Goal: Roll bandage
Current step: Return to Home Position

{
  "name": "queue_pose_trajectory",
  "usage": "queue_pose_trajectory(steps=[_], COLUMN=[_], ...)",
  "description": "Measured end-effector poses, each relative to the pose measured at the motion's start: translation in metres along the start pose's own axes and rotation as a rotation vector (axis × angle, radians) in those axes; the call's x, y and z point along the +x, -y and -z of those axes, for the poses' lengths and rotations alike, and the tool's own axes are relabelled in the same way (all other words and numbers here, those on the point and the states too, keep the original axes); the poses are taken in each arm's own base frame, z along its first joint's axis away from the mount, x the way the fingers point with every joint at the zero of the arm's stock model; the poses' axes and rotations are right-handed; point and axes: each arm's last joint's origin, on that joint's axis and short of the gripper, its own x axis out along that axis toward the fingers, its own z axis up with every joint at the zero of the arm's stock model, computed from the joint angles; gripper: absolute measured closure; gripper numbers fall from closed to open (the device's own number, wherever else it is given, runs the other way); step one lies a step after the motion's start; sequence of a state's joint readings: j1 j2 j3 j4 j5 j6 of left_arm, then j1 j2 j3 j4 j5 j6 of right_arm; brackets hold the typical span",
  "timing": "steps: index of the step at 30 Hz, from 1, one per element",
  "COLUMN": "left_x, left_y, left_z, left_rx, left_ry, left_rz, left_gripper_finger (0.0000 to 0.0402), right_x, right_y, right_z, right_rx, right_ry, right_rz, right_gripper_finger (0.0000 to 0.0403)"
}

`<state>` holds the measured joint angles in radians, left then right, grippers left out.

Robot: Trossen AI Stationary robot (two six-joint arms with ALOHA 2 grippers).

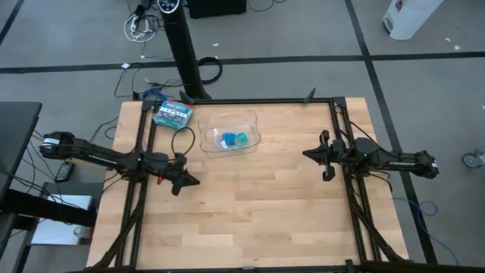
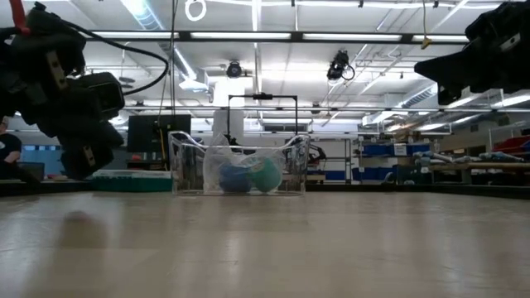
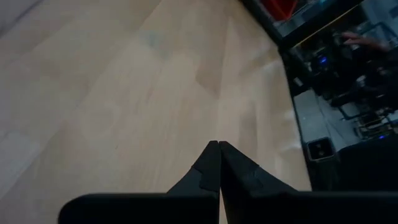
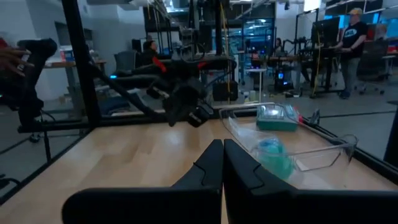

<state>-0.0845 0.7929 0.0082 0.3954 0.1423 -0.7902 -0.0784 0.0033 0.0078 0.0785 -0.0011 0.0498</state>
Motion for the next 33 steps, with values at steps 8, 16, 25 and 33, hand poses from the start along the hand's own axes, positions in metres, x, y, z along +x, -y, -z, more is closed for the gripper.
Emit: queue_pose_trajectory(steps=[8, 16, 25, 33], left_x=[-0.013, -0.028, -0.033, -0.04], left_y=[0.007, 0.015, 0.012, 0.014], left_z=[-0.005, -0.009, -0.006, -0.006], left_rx=[0.013, 0.03, 0.027, 0.034], left_ry=[0.063, 0.146, 0.129, 0.166], left_rz=[0.064, 0.148, 0.131, 0.163], left_gripper_finger=[0.0396, 0.0396, 0.0396, 0.0396], right_x=[0.0, 0.0, 0.0, 0.0], right_y=[0.0, -0.001, -0.001, 0.0], right_z=[0.0, 0.0, 0.0, 0.007], right_rx=[0.0, 0.0, 0.0, 0.0], right_ry=[0.0, -0.001, 0.0, -0.067], right_rz=[0.0, -0.006, -0.006, -0.003], right_gripper_finger=[0.0397, 0.0402, 0.0397, 0.0402])
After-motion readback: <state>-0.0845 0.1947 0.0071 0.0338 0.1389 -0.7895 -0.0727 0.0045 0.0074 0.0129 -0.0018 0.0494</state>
